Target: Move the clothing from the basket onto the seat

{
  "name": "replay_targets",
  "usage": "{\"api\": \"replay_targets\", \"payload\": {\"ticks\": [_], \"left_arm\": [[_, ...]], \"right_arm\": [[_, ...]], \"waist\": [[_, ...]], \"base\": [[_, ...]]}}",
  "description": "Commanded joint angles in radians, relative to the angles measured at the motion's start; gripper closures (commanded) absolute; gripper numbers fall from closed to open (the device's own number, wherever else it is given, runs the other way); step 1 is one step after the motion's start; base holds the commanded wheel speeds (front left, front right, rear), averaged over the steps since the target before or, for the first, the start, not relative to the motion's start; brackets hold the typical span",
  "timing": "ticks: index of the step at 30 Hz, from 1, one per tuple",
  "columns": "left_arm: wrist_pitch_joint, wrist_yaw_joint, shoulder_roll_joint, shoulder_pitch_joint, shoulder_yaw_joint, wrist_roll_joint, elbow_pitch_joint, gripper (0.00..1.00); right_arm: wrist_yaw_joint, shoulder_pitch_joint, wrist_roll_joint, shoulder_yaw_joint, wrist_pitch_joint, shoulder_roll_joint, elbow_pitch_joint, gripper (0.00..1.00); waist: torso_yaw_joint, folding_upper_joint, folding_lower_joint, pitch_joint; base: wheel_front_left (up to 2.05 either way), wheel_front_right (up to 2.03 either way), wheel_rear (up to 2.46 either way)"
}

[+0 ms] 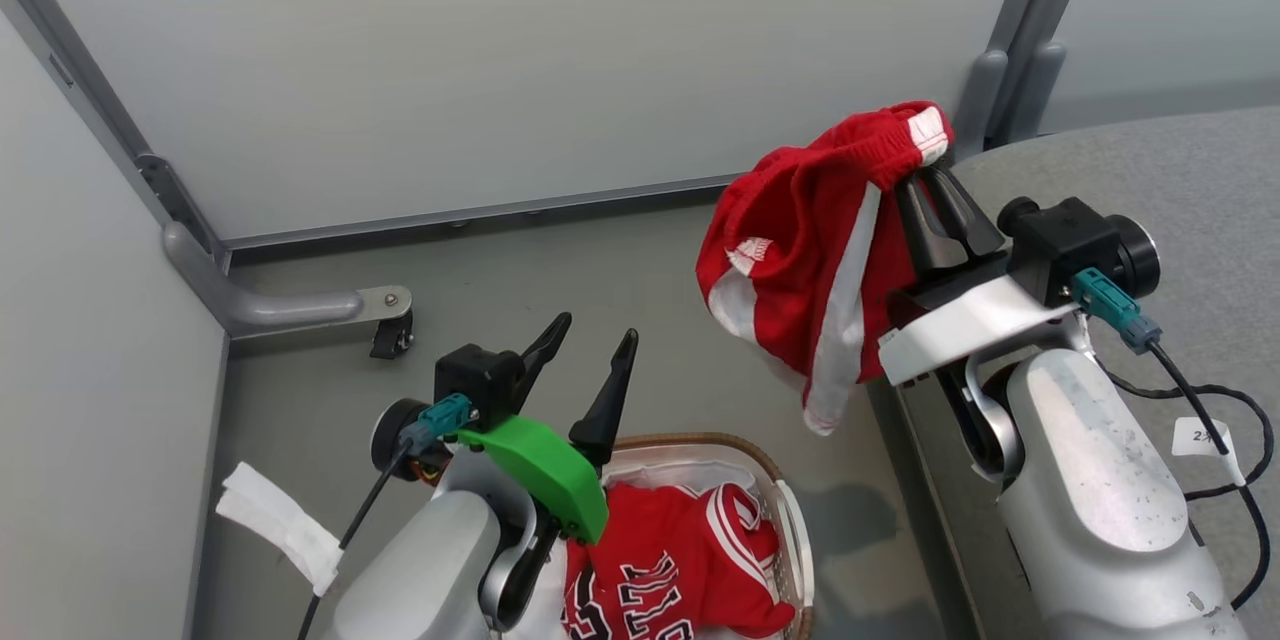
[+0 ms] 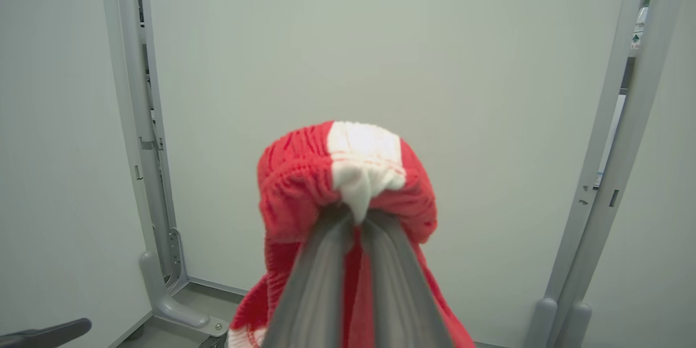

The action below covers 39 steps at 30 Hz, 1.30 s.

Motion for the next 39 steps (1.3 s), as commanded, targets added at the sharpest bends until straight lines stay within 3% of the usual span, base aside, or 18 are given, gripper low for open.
{"api": "replay_targets", "payload": {"ticks": [1,10,20,28,32,39], "left_arm": [[-0.001,-0.004,-0.002,0.028,0.021,0.021,-0.011,0.0],[0.0,-0.013,-0.019,0.099,0.118,0.13,-0.07,0.0],[0.0,-0.014,-0.033,0.157,0.189,0.184,-0.14,0.0],[0.0,-0.013,-0.037,0.162,0.187,0.199,-0.171,0.0],[0.0,-0.013,-0.037,0.149,0.171,0.204,-0.176,0.0],[0.0,-0.013,-0.037,0.112,0.152,0.223,-0.189,0.0]], "right_arm": [[-0.001,0.013,-0.005,-0.005,-0.001,-0.004,-0.005,1.0],[-0.001,0.025,-0.002,-0.011,-0.001,-0.004,0.0,1.0],[-0.001,0.024,-0.033,-0.013,-0.001,-0.004,0.017,1.0],[-0.001,0.028,-0.06,-0.067,-0.001,-0.003,0.013,1.0],[-0.001,0.02,-0.069,-0.114,-0.001,-0.003,0.006,1.0],[-0.001,-0.02,-0.082,-0.188,-0.001,-0.003,-0.002,1.0]], "waist": [[-0.014,-0.0001,0.0,-0.002],[-0.118,-0.0001,0.0,-0.006],[-0.35,-0.0001,0.0,0.008],[-0.485,-0.0001,0.0,0.038],[-0.521,-0.0001,0.0,0.058],[-0.522,-0.0001,0.0,0.11]], "base": [[0.0,0.0,0.0],[0.0,0.0,0.0],[0.0,0.0,0.0],[0.0,0.0,0.0],[0.0,0.0,0.0],[0.0,0.0,0.0]]}}
